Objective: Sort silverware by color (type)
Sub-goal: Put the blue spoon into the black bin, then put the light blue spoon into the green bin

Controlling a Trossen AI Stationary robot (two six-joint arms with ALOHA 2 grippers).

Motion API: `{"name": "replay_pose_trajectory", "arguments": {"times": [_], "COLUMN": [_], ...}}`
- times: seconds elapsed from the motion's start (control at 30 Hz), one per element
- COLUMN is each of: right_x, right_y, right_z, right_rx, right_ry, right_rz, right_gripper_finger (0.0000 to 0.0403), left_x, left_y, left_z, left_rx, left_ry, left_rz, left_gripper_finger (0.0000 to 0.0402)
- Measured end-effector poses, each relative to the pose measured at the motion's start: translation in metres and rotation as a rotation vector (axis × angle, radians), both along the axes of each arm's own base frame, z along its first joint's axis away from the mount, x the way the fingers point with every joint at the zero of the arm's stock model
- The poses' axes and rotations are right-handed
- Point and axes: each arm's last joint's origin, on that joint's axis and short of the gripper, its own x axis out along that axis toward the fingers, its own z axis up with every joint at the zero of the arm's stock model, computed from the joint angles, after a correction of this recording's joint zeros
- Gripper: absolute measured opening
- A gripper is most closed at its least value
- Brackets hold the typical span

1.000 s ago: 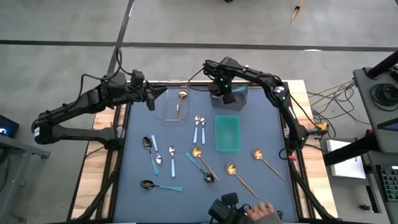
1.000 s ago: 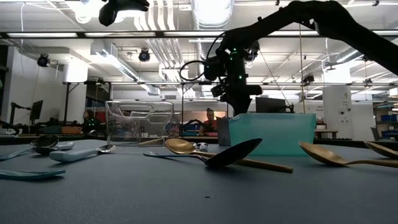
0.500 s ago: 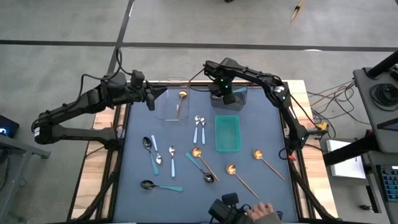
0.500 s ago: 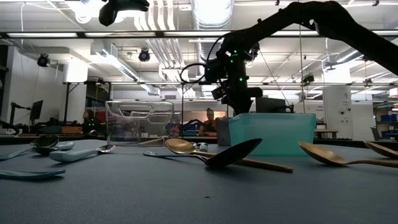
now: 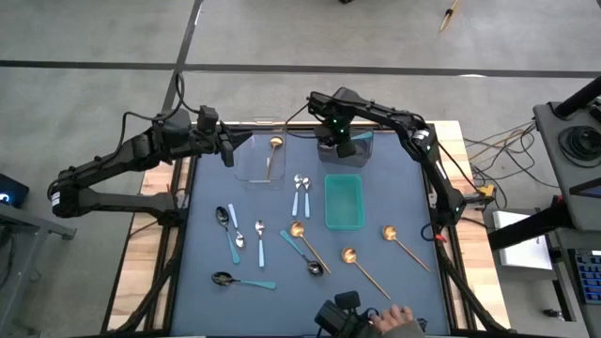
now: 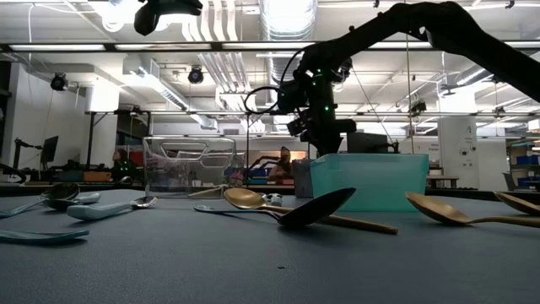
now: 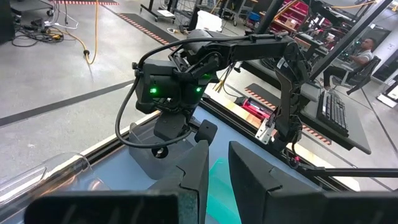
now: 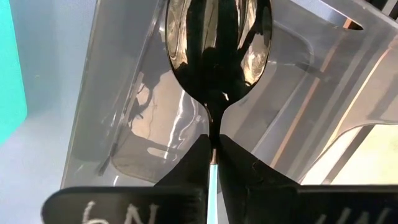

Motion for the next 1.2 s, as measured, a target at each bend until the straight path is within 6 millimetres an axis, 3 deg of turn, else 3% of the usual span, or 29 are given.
{"name": "replay_pose_trajectory", "arguments": {"times": [1.03, 1.2], "right_x": [0.000, -0.002], "right_y": [0.000, 0.001], "right_z": [0.000, 0.013], "right_rx": [0.000, -0.031], "right_ry": [0.001, -0.016], "right_rz": [-0.027, -0.073], "right_gripper_finger": [0.0028, 0.0028], "left_x": [0.000, 0.000], "left_y": [0.000, 0.000], "left_z": [0.000, 0.000], "left_rx": [0.000, 0.000], "left_ry": [0.001, 0.000], "left_rz": [0.000, 0.000], "left_gripper_finger": [0.0045, 0.0045]}}
